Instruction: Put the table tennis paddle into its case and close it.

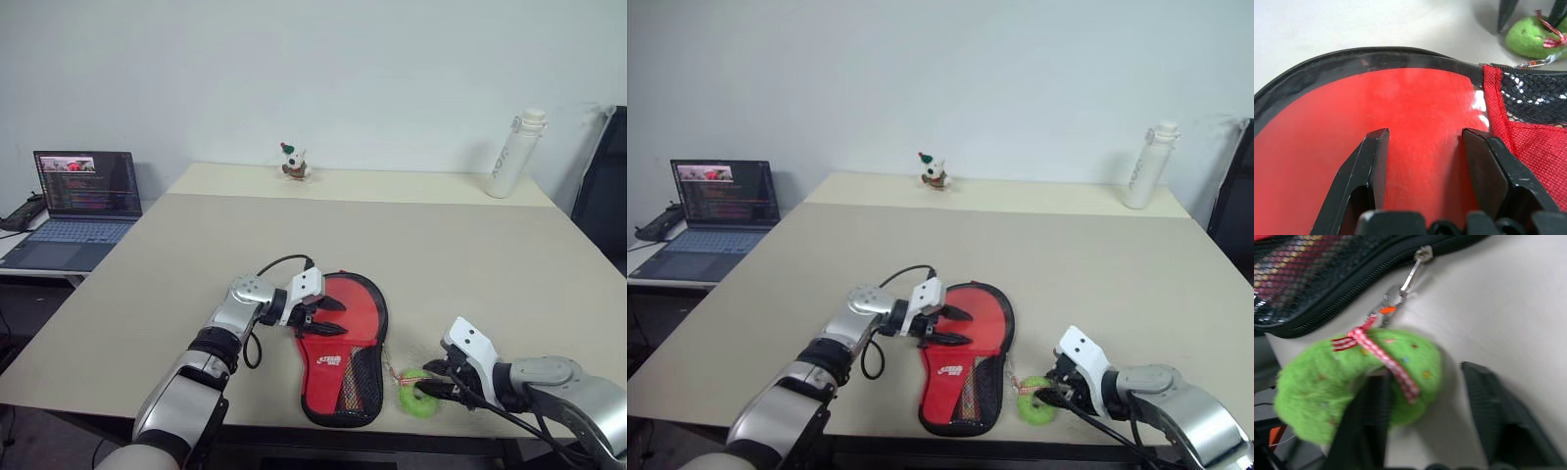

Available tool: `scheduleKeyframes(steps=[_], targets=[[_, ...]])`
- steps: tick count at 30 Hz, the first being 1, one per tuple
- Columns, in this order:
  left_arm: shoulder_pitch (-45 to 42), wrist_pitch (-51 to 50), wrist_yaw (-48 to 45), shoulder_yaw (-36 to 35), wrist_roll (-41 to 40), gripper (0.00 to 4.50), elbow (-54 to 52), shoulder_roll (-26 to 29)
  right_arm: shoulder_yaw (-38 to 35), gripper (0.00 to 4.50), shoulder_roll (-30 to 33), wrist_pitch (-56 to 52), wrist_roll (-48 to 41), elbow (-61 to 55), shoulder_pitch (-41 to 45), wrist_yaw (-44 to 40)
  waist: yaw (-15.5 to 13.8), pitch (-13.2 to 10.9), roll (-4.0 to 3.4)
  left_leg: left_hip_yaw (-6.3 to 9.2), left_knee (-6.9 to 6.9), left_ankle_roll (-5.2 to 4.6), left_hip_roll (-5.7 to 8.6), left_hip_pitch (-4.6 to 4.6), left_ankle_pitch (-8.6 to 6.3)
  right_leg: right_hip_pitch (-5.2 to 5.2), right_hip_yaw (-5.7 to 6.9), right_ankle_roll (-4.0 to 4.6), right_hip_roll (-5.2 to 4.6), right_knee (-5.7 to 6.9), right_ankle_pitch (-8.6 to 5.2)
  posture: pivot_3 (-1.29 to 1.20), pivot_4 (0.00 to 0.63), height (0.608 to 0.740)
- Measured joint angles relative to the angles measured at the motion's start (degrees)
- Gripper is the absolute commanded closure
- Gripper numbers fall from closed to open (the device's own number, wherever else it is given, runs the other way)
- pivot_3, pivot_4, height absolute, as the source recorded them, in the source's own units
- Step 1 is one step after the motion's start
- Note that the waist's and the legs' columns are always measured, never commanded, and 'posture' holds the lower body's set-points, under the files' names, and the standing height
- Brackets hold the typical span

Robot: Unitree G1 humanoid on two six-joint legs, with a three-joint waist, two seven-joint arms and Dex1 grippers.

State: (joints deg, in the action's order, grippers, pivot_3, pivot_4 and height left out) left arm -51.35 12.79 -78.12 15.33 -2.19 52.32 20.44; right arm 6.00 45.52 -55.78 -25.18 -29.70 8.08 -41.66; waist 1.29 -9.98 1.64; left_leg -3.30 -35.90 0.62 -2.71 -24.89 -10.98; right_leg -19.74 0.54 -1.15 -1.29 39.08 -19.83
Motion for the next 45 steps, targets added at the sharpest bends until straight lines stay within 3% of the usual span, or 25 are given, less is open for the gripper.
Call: scheduleKeyframes(steps=[3,7,18,27,45], targets=[[-0.2,-0.1,-1.3,0.1,0.0,1.92,0.4,-0.3,0.0,4.47,0.8,0.0,-0.6,0.0,0.7,-0.9,0.0,0.0,0.0,0.0,-0.01,0.0,-0.01,0.0,0.0,0.01,0.01,0.0,0.0,0.0,0.0,0.0,0.15,0.74],[-1.1,0.0,-1.7,0.1,0.3,1.92,2.4,-0.7,-0.2,4.47,2.0,-0.1,-1.1,0.0,2.0,-2.4,0.0,0.0,-0.03,0.02,-0.03,0.0,0.0,0.01,0.0,0.04,0.03,0.0,0.0,0.0,0.0,0.0,0.15,0.74],[-2.1,0.8,-0.2,0.0,0.6,1.92,6.0,-2.2,0.2,4.47,12.9,2.5,-3.7,-4.0,1.4,-14.4,-0.8,0.3,-0.16,0.08,-0.07,-0.02,0.02,0.07,-0.01,0.14,0.07,0.0,-0.02,0.0,0.0,0.0,0.15,0.74],[-2.0,1.2,0.2,0.0,0.6,1.92,6.4,-2.6,6.8,4.47,13.9,4.5,-3.6,-9.3,0.9,-17.5,-1.2,0.4,-0.18,0.1,-0.1,-0.02,0.02,0.07,-0.01,0.16,0.09,-0.01,-0.02,-0.01,0.0,0.0,0.15,0.74],[-1.4,0.1,0.9,-0.1,0.6,1.92,5.5,-2.6,11.0,4.47,16.3,3.6,-7.5,-17.2,1.0,-21.8,-1.2,0.6,-0.18,0.15,-0.13,-0.02,0.01,0.1,-0.01,0.21,0.11,0.0,-0.05,-0.01,0.0,0.0,0.15,0.74]])
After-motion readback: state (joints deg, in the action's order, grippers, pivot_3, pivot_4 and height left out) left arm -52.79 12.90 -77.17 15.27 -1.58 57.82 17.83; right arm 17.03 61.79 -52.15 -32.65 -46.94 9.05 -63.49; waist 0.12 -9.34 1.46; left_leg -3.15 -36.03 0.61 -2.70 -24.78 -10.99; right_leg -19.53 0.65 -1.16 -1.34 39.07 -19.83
